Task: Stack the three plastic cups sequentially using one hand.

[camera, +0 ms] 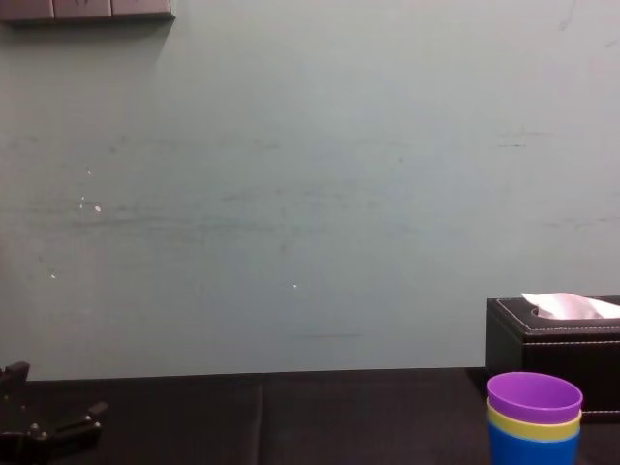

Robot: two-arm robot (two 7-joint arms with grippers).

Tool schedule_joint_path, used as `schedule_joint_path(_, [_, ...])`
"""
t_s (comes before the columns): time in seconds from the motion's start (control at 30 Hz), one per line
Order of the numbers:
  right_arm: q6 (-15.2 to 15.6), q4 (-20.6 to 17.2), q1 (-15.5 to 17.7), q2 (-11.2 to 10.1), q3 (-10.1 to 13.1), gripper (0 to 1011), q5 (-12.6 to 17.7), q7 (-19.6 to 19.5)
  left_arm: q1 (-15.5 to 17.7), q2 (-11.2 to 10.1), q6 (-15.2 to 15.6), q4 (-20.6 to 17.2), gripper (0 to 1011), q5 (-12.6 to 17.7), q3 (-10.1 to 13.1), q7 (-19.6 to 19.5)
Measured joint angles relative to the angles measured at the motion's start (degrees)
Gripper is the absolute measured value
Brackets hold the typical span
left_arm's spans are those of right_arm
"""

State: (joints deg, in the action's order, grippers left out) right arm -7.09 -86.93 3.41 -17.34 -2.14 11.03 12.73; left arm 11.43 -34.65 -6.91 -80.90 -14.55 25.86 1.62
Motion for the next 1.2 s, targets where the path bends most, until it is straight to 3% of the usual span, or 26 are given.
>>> schedule_joint_path(1.2, [0.06,-0.04,0.01,0.00,0.03,1003,0.11,0.00,0.00,0.00,0.00,0.00,1011,0.00,0.00,0.00])
